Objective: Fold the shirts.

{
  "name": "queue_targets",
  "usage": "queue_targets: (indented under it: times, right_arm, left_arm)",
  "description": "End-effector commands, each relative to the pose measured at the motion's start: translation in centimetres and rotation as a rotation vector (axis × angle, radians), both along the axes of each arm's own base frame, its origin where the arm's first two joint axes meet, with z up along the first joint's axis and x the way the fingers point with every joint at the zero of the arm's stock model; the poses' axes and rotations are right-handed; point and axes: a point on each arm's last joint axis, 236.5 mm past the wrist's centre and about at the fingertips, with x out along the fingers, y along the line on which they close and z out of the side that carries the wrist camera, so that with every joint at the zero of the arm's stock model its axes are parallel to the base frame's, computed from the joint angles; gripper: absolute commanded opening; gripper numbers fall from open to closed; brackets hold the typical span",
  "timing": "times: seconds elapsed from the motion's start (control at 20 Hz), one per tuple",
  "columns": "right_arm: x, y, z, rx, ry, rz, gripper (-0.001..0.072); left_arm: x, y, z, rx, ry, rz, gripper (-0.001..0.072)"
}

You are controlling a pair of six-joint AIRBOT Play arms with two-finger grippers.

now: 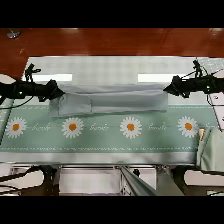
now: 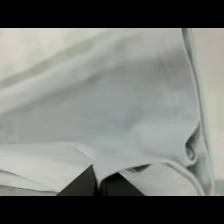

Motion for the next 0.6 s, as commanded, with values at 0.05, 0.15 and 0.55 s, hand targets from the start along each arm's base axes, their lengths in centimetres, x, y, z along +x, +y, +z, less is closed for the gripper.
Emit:
queue_targets:
  times: [0.05,0.15,0.55]
  right_arm:
    - [3.3,-0.4,-1.1,0.016,0.014,-0.021,0.003]
    - [3.7,-0.4,-1.9,0.026,0.028,-0.023,0.0031]
    - [3.6,-5.8,-0.1,0.044,0.021,-0.069,0.0616]
  left_arm:
    - [4.1,0.7,-0.7,-0.01,-0.018,0.011,0.002]
    - [4.3,0.4,-2.0,-0.016,0.009,0.005,0.0021]
    - [-1.9,7.9,-3.1,0.076,0.273,-0.037,0.0698]
